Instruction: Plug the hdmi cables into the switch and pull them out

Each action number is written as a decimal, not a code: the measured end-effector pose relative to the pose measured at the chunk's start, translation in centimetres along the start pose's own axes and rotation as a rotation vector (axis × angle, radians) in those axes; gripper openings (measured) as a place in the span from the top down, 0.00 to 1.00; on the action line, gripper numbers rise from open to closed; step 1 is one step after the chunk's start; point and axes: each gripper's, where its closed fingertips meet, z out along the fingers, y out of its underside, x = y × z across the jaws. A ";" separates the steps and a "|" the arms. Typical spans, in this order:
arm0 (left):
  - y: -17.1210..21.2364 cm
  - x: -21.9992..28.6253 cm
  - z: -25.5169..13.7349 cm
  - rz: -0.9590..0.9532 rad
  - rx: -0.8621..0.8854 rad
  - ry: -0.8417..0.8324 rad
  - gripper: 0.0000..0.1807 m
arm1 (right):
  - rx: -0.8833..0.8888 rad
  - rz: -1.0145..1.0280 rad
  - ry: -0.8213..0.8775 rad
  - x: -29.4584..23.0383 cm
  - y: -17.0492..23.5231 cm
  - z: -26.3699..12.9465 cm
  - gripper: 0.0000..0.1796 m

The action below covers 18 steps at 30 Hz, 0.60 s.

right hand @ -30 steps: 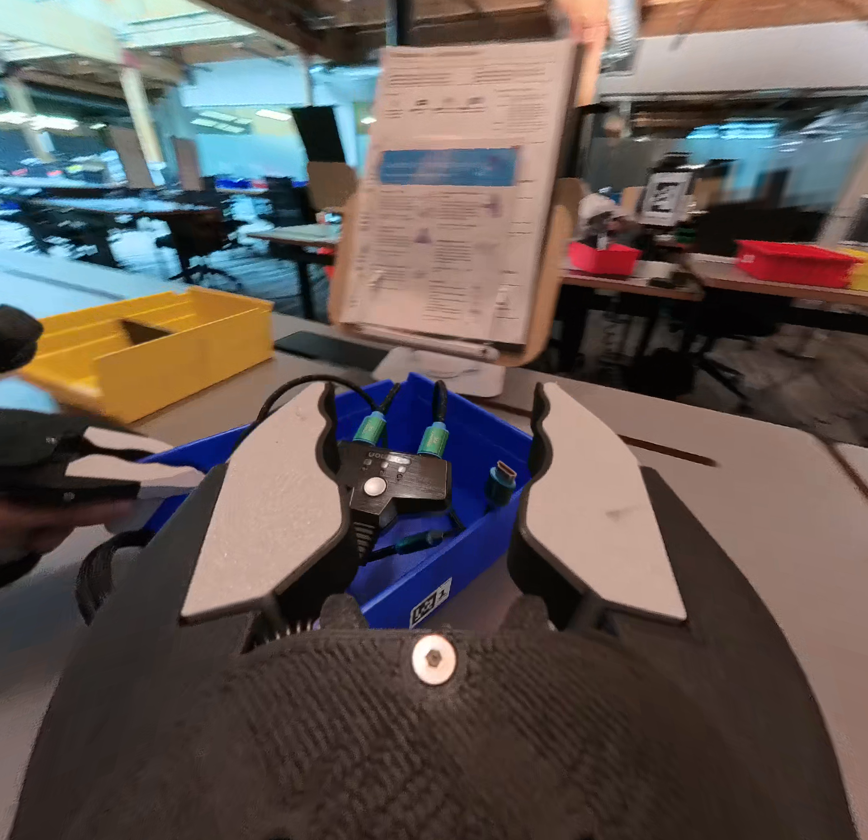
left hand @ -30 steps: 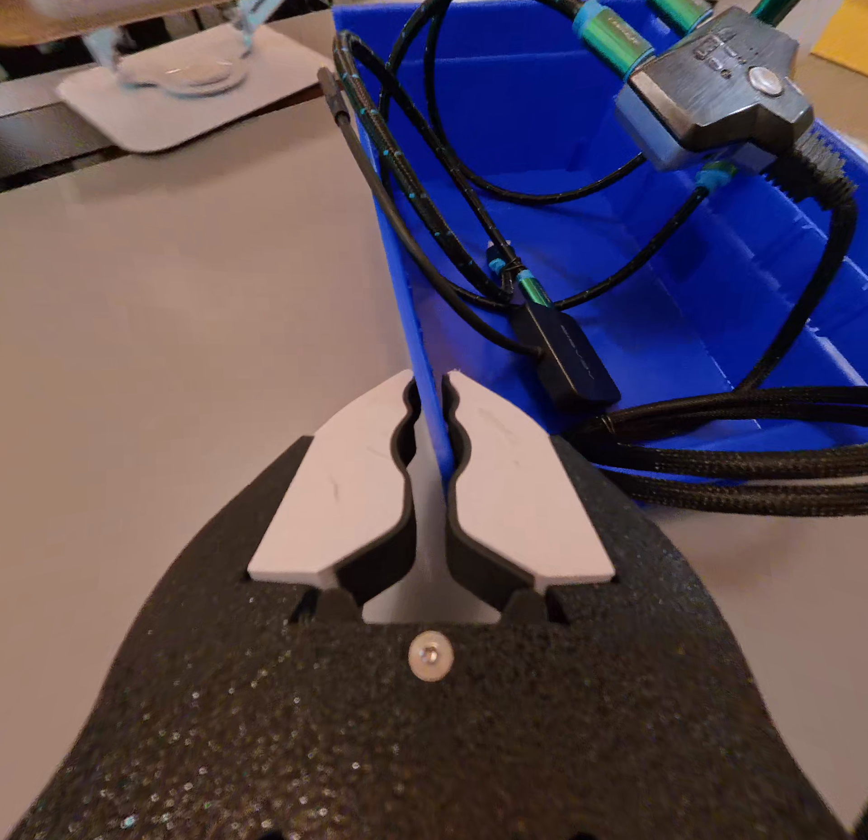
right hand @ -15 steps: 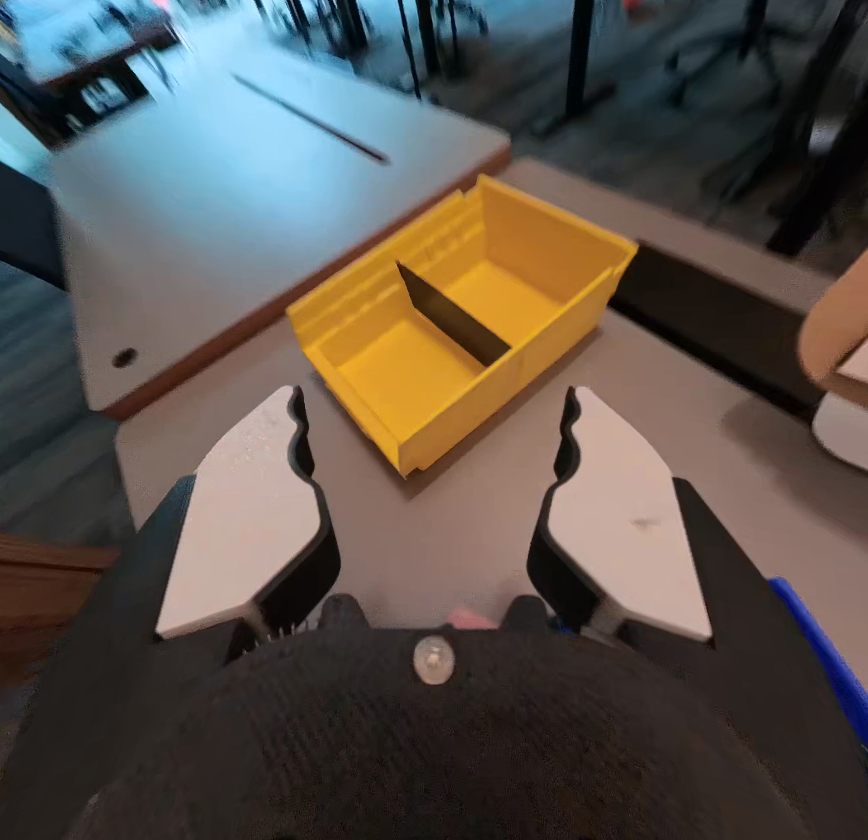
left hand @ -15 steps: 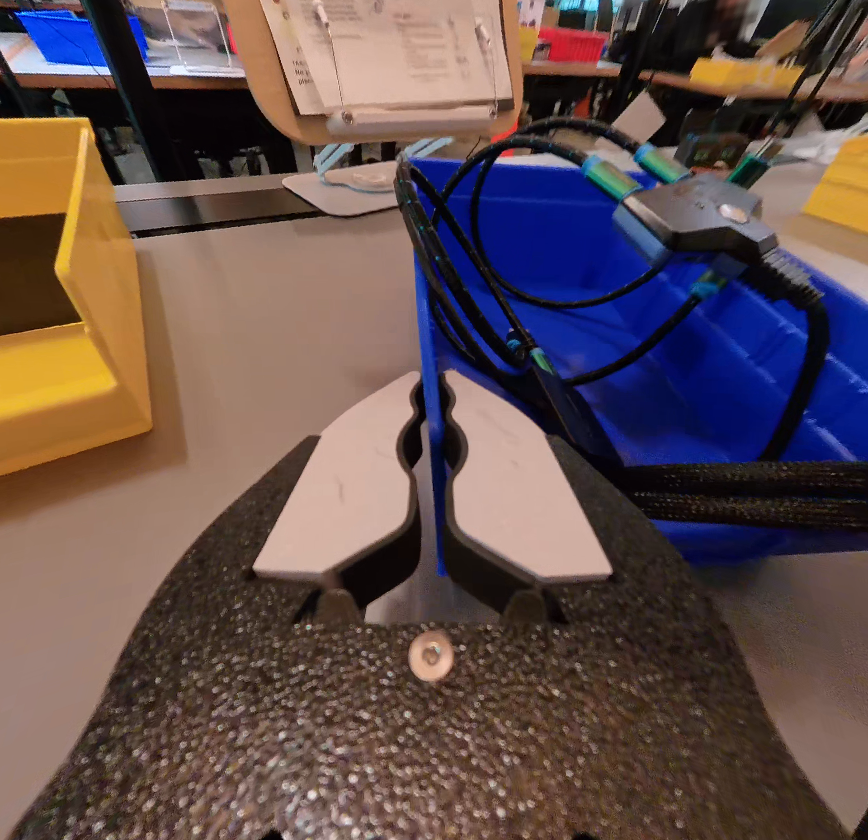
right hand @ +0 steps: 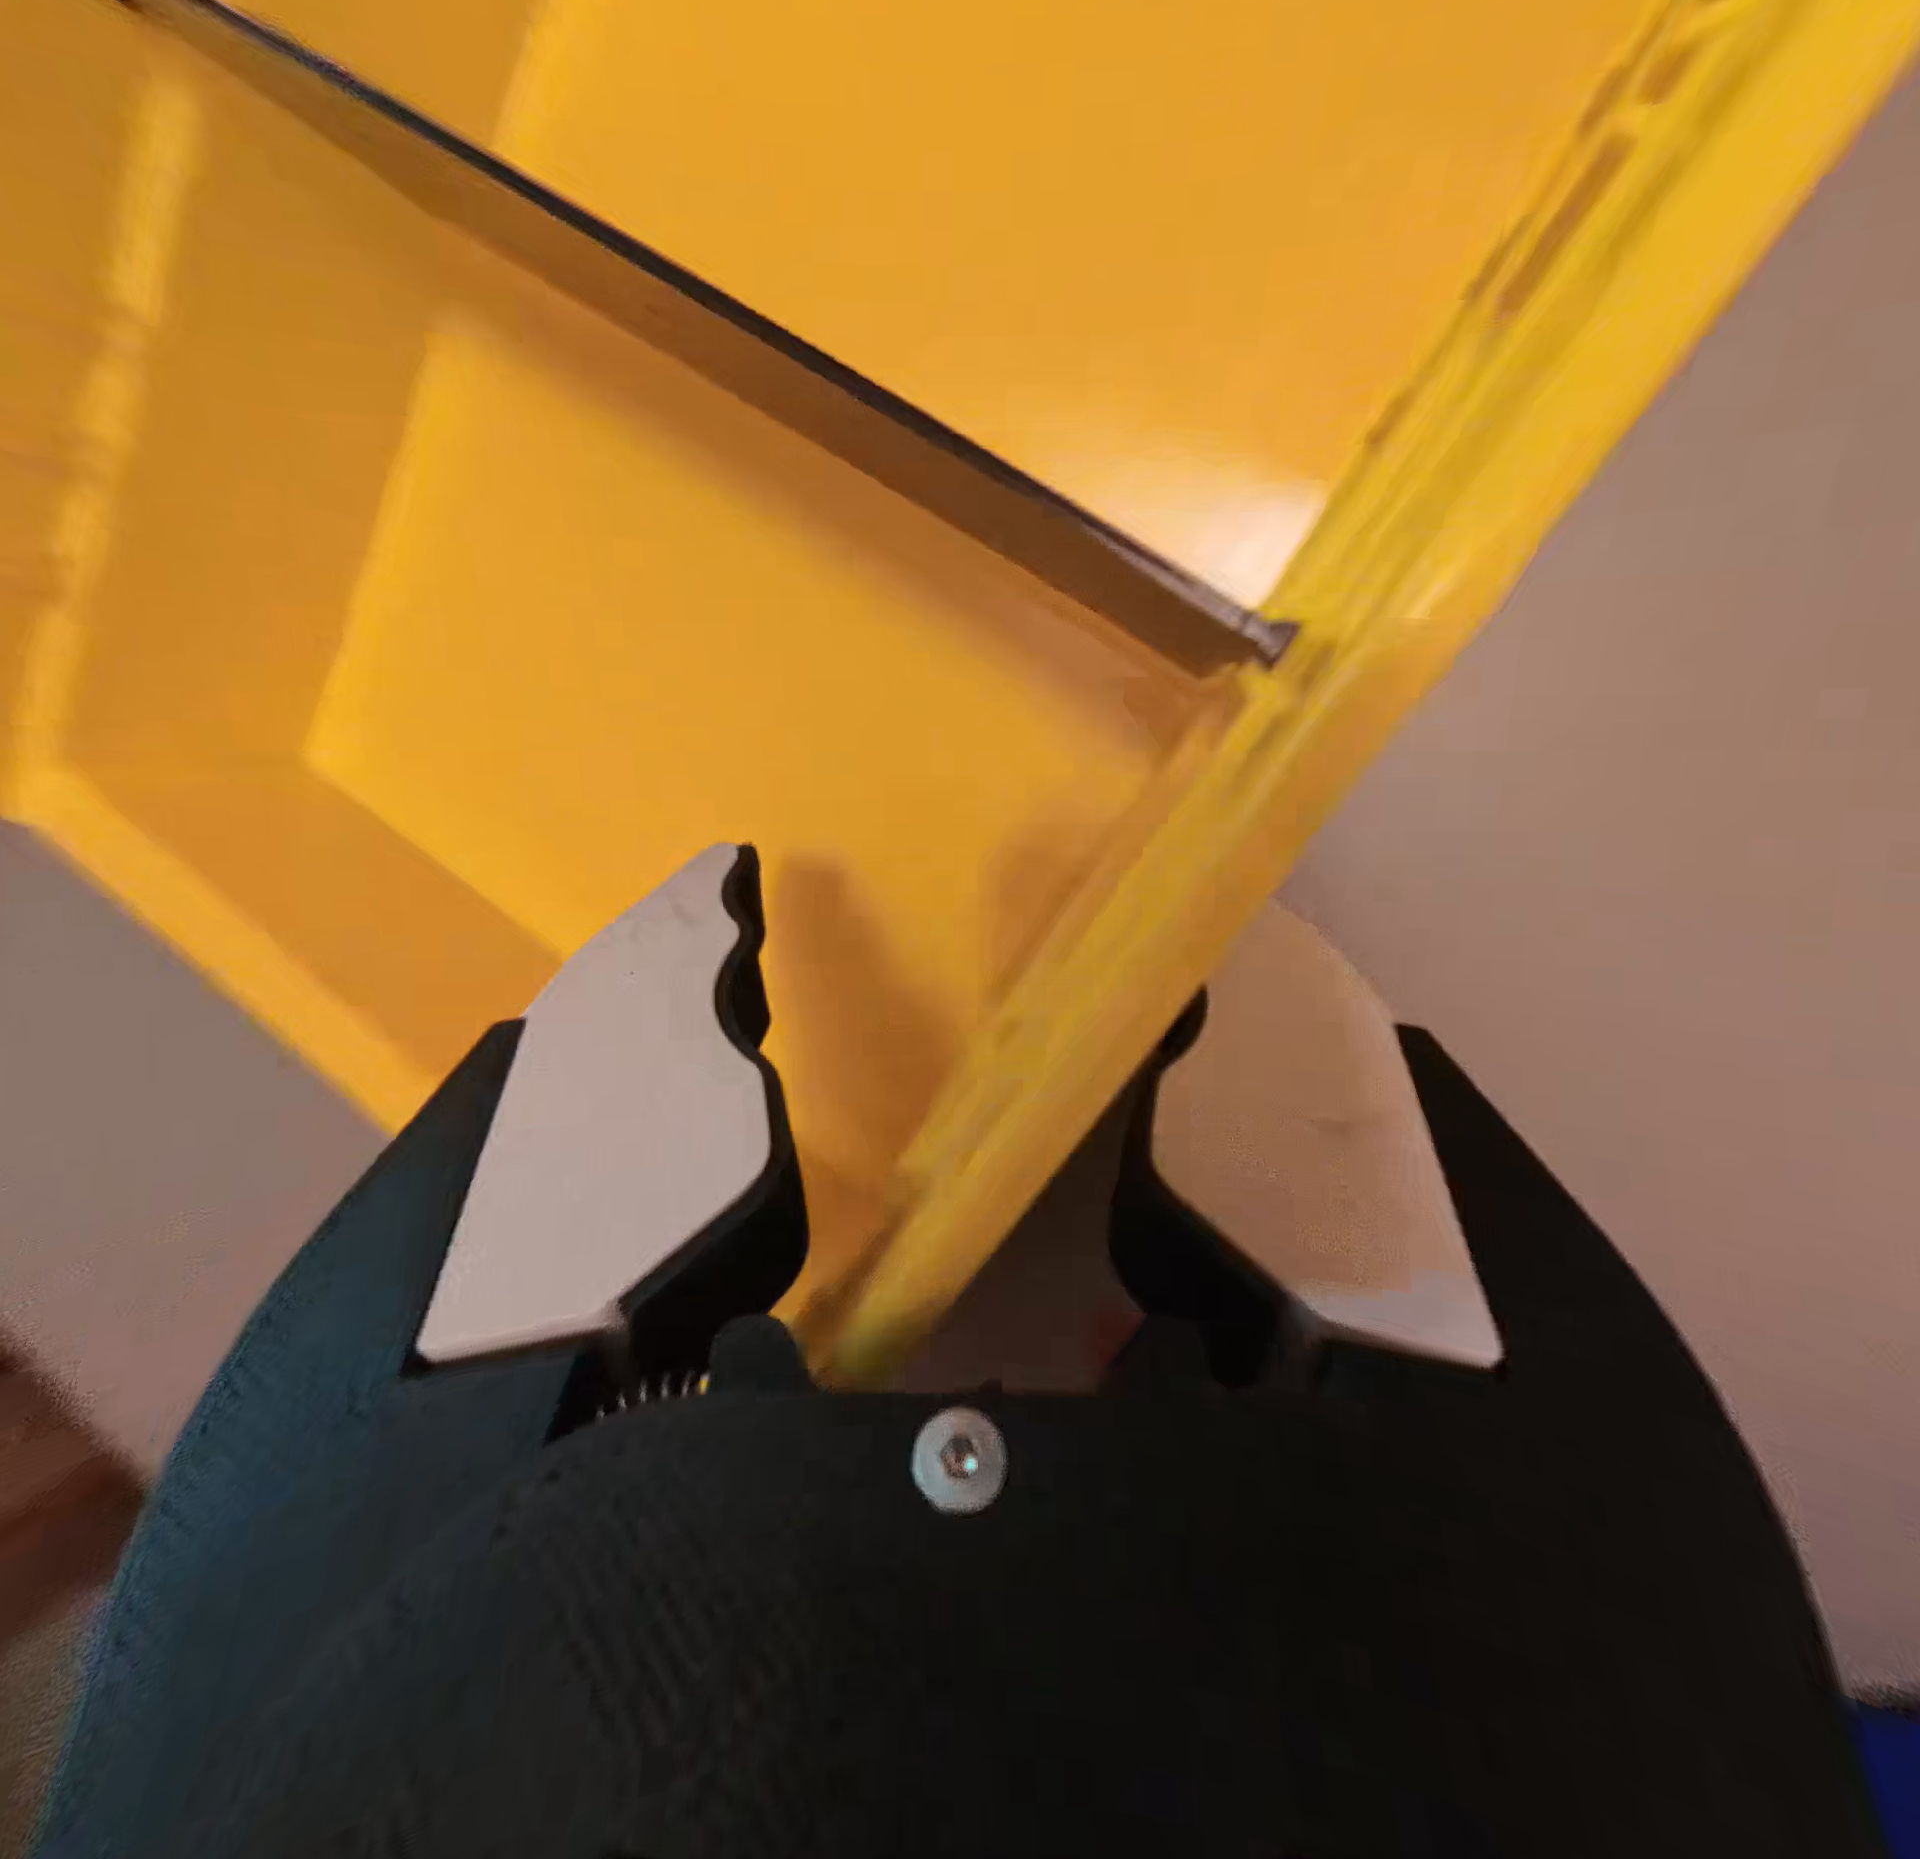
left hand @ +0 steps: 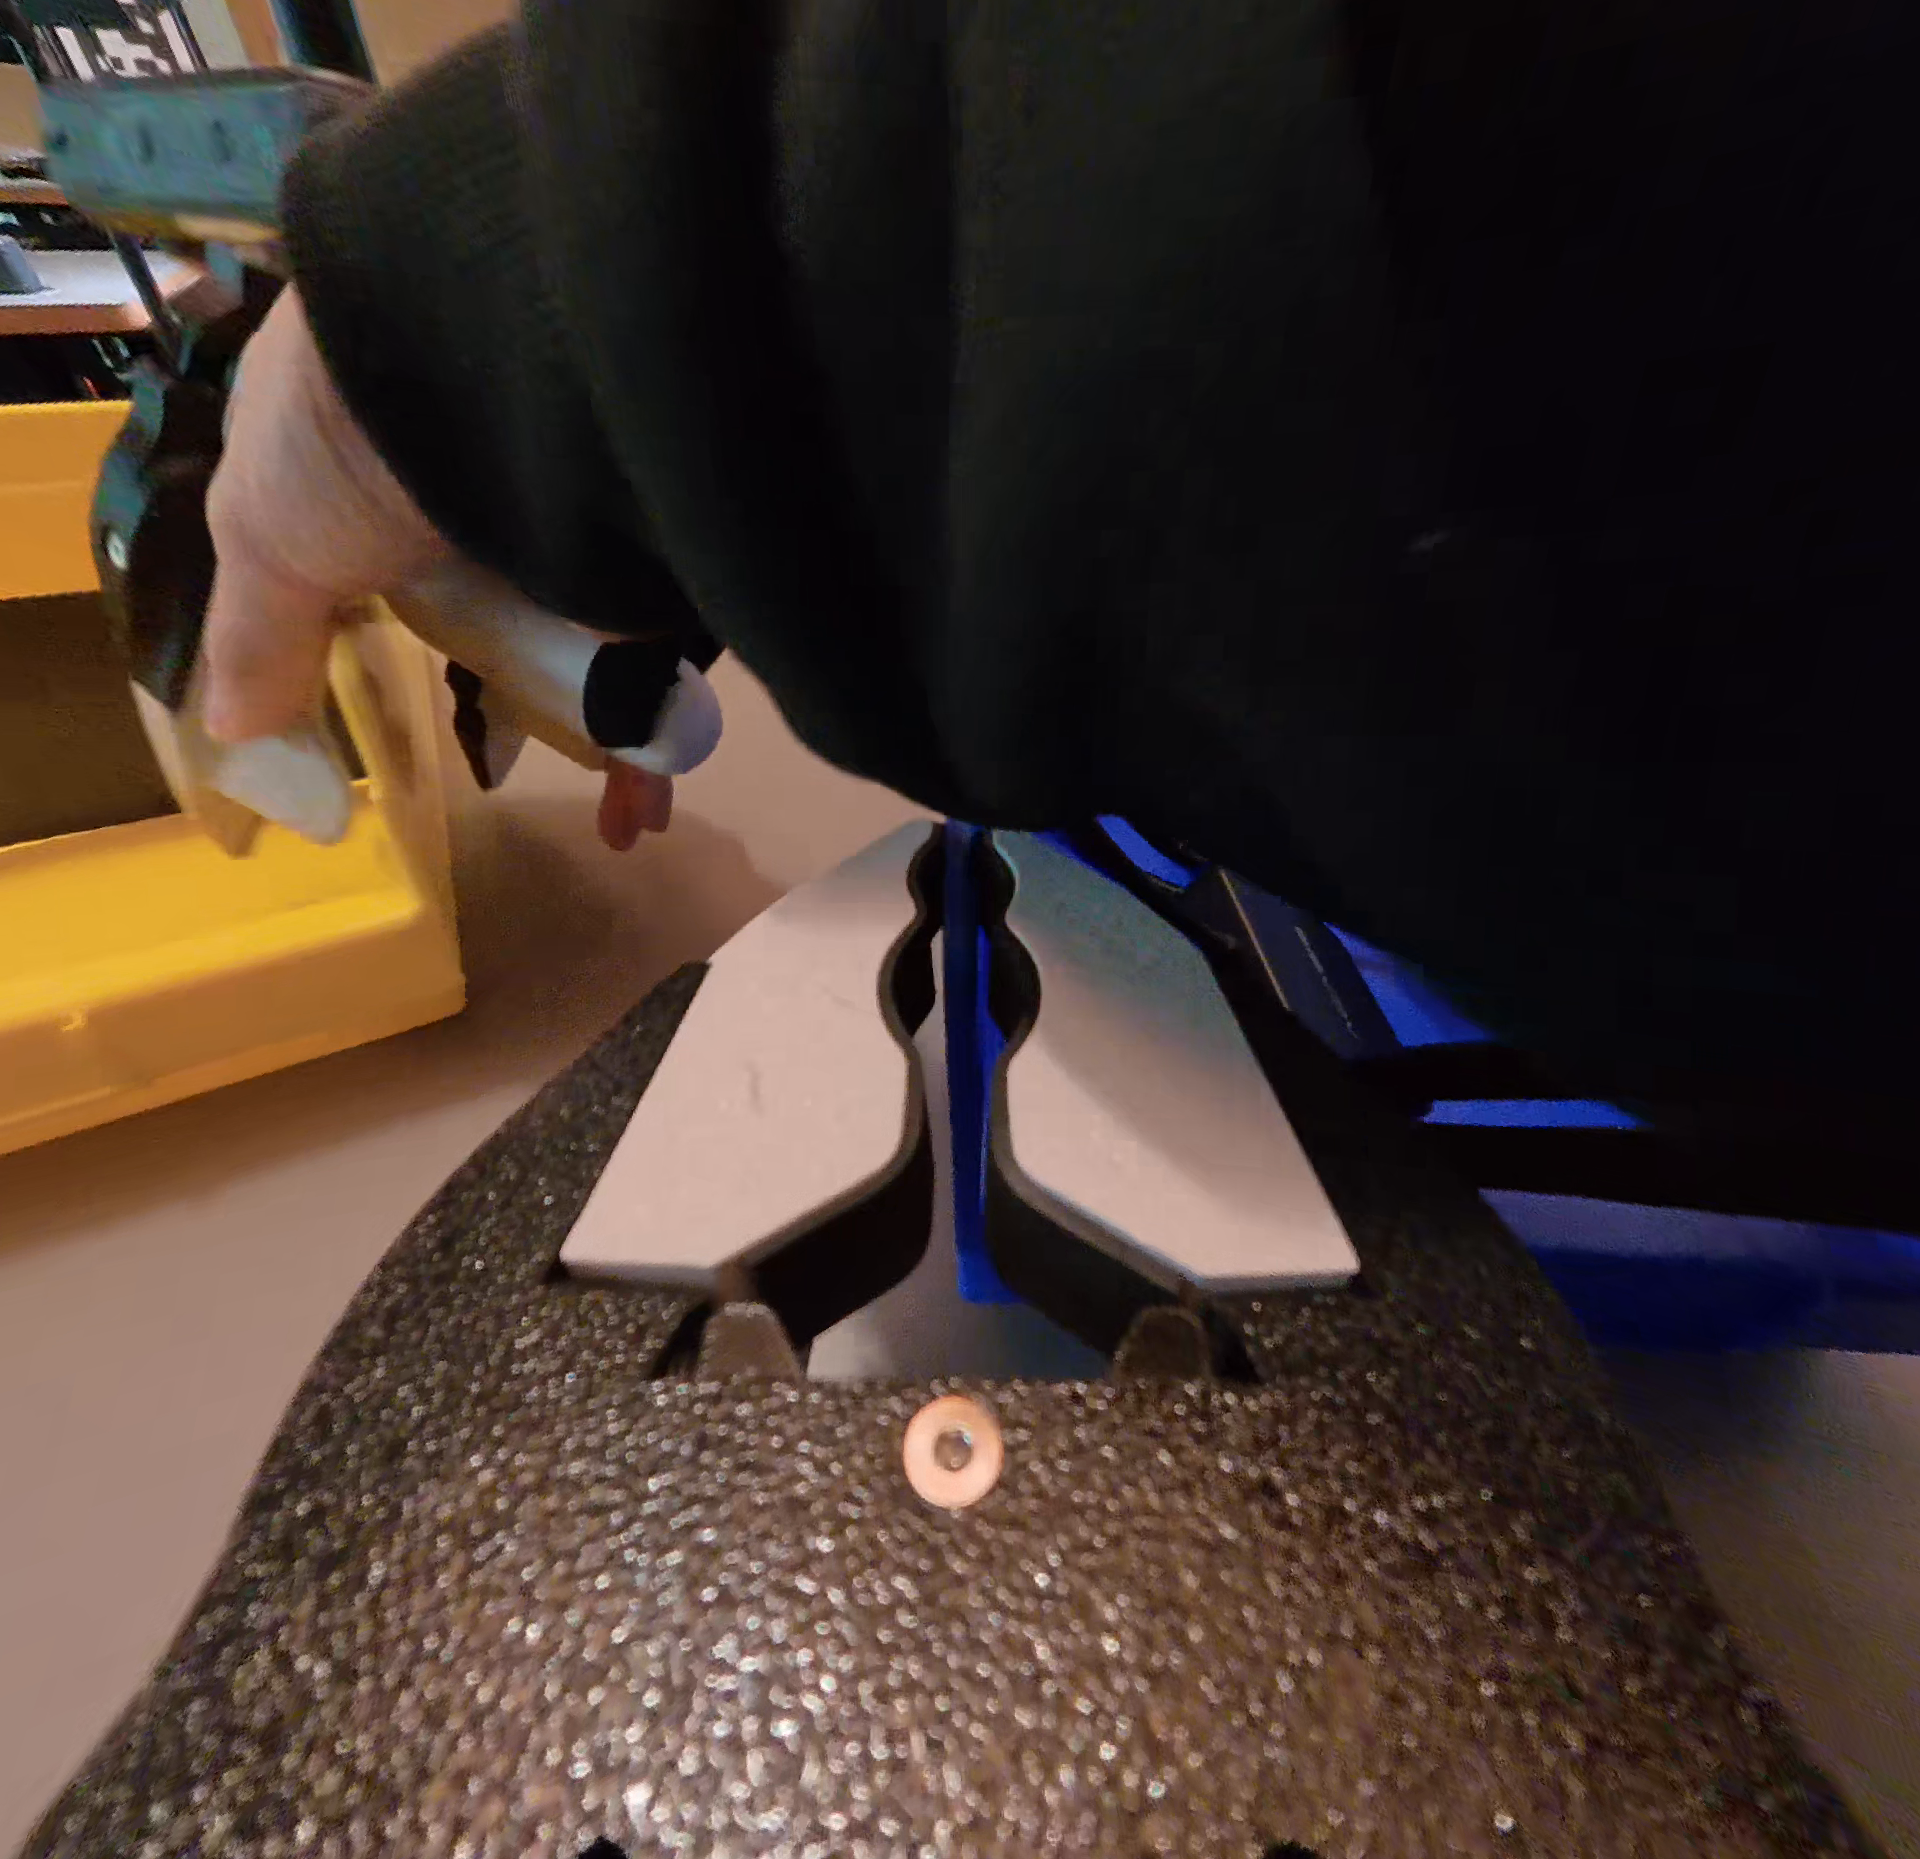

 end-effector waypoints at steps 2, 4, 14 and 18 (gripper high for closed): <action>0.0 -0.2 0.0 -0.003 0.001 -0.002 0.98 | -0.073 -0.071 0.051 0.4 0.1 0.4 0.68; 0.0 -0.3 0.0 0.000 0.001 -0.009 0.98 | -0.084 -0.033 0.063 0.6 -0.7 0.2 0.82; 0.0 -0.8 -0.3 0.000 0.002 -0.010 0.98 | -0.132 -0.109 0.125 1.1 -2.9 -3.1 0.83; 0.0 -1.6 -0.6 0.013 -0.003 -0.036 0.97 | -0.097 -0.189 0.088 2.2 -4.8 -8.4 0.81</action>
